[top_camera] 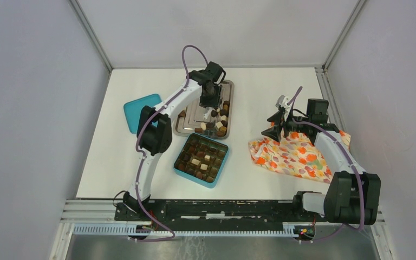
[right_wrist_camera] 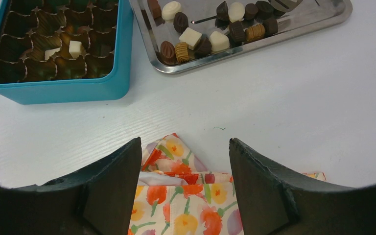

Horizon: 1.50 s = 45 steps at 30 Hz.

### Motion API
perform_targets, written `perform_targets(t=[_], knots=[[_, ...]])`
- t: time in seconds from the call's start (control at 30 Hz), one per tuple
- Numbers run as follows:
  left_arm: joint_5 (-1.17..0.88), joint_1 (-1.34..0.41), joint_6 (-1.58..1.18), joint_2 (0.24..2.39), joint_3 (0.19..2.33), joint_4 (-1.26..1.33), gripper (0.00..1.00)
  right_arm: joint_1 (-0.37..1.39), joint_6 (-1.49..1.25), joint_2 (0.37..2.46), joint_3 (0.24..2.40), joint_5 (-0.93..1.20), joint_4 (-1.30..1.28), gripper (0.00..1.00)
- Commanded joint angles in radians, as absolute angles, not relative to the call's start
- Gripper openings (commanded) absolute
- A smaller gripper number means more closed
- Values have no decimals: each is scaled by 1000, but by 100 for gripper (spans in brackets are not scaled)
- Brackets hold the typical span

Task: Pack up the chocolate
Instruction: Pick up the fake chocolate from the plate.

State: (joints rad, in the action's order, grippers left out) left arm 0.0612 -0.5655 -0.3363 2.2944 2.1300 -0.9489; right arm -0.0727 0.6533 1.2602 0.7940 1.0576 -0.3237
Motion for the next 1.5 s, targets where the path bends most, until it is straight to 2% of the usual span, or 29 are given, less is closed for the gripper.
perform_targets(t=[0.0, 0.4, 0.57, 0.8, 1.47], knots=[[54, -577, -370, 2294, 2174, -969, 47, -68, 670, 1238, 798, 1084, -319, 72], [89, -585, -364, 2315, 2200, -1005, 43, -67, 672, 1232, 798, 1087, -322, 72], [92, -586, -358, 2307, 2216, -1002, 21, -67, 673, 1232, 798, 1085, -324, 72], [86, -585, -354, 2259, 2210, -964, 4, -66, 677, 1234, 799, 1079, -326, 72], [109, -581, -338, 2069, 2002, -850, 2, -67, 681, 1237, 798, 1075, -329, 72]])
